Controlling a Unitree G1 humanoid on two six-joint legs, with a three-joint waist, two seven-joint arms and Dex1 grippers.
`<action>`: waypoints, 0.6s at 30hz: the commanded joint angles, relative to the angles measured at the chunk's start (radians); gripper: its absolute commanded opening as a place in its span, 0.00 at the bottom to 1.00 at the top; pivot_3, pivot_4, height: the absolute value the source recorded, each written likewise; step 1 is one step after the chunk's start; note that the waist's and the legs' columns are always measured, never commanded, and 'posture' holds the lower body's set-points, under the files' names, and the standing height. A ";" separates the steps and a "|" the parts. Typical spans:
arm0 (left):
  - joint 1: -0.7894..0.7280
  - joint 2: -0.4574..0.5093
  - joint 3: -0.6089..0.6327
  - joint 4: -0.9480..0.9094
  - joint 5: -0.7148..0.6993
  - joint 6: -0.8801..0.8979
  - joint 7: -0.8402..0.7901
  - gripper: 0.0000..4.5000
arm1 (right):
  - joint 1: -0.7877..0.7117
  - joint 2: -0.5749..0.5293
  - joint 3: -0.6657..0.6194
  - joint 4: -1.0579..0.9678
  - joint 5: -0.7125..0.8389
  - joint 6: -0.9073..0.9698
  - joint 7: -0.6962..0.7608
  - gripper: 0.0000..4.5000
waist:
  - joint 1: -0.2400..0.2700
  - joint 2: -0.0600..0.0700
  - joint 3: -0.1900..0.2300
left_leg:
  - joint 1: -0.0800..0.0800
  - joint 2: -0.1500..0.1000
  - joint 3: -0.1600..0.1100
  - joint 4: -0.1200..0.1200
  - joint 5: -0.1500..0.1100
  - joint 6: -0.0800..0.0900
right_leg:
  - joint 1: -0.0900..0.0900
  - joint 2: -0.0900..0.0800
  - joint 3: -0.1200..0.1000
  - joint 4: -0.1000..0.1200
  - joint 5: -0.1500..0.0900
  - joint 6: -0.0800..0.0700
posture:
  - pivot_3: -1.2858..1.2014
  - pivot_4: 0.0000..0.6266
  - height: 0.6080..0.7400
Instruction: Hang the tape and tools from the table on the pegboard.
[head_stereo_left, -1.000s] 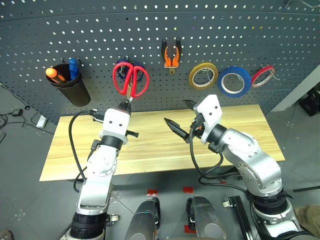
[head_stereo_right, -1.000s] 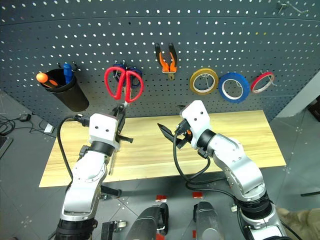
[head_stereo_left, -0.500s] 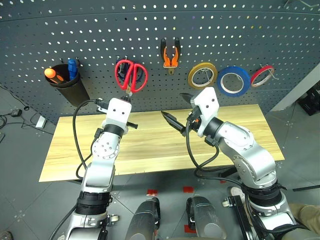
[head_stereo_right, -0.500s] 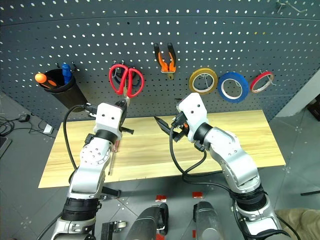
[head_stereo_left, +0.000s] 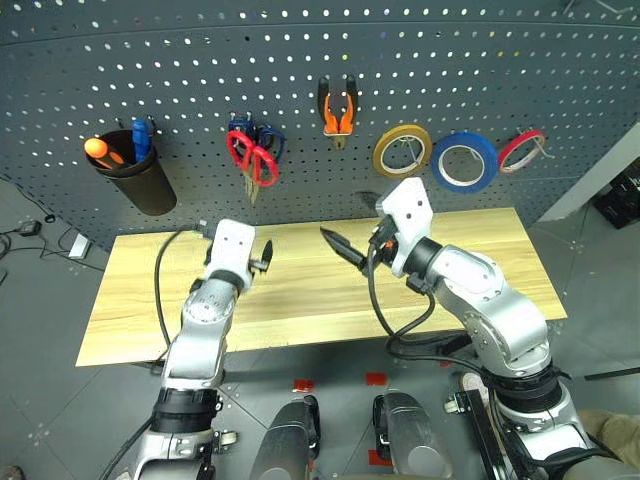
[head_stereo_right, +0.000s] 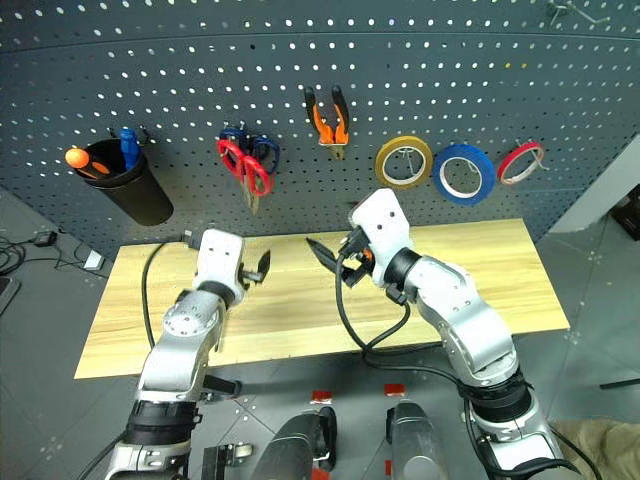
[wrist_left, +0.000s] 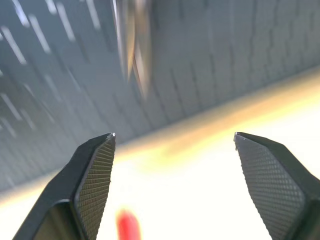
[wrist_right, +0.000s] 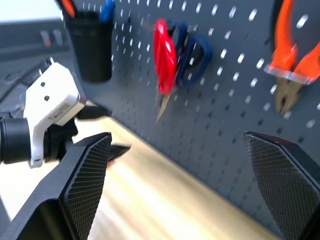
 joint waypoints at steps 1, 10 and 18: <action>0.002 0.049 0.084 -0.019 -0.076 0.109 -0.053 0.85 | -0.004 0.003 0.047 -0.074 0.028 0.100 0.009 1.00 | -0.004 0.000 0.000 | 0.000 0.000 0.000 0.000 0.000 0.000 | 0.000 0.000 0.000 0.000 0.000 0.000 | 0.41 0.40 1.00; -0.120 0.147 0.185 0.197 -0.188 0.276 -0.119 1.00 | -0.043 0.054 0.107 -0.133 0.074 0.262 0.006 1.00 | -0.001 -0.003 0.003 | 0.000 0.000 -0.001 0.001 0.000 0.000 | 0.000 0.000 -0.001 0.000 0.000 0.000 | 0.42 0.50 1.00; -0.228 0.187 0.179 0.412 -0.189 0.284 -0.120 1.00 | -0.087 0.027 0.131 -0.146 0.127 0.356 0.053 1.00 | -0.004 -0.009 0.024 | 0.000 0.000 -0.001 0.000 0.000 0.001 | -0.001 0.000 0.000 0.000 0.000 -0.001 | 0.41 0.56 1.00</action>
